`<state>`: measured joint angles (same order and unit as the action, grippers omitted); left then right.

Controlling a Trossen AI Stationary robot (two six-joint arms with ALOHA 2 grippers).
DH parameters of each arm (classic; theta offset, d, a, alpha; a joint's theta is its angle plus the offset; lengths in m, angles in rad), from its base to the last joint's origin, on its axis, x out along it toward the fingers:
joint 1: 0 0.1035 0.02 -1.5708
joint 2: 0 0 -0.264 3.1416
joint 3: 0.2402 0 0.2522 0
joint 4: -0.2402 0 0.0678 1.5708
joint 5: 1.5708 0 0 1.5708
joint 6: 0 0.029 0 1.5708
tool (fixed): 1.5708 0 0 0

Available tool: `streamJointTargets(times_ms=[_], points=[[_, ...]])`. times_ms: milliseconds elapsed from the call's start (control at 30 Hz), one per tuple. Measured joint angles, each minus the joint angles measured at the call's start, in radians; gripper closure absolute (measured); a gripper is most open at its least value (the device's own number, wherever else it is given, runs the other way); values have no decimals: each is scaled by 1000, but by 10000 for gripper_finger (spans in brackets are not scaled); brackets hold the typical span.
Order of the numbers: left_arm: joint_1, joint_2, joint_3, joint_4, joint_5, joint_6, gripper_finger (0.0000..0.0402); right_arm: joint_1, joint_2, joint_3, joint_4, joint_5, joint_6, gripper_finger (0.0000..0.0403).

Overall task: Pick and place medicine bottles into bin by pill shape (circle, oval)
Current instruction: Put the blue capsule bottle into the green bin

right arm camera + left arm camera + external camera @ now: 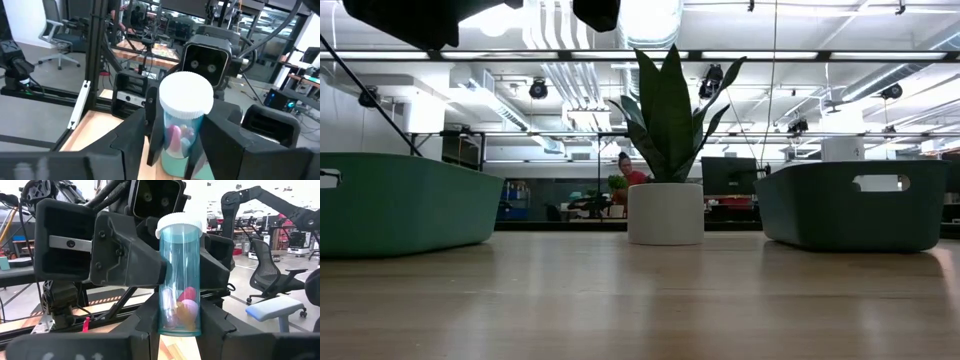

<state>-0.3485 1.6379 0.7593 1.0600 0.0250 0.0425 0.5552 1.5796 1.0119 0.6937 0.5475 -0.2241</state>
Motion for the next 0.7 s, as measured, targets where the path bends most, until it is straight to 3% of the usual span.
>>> streamJointTargets(times_ms=[433,700], points=[[0,0,0,14,4,8,327,-9,6,-1,3,3,11,286],[0,1,0,12,13,-11,290,-9,6,-1,0,-2,3,301]])
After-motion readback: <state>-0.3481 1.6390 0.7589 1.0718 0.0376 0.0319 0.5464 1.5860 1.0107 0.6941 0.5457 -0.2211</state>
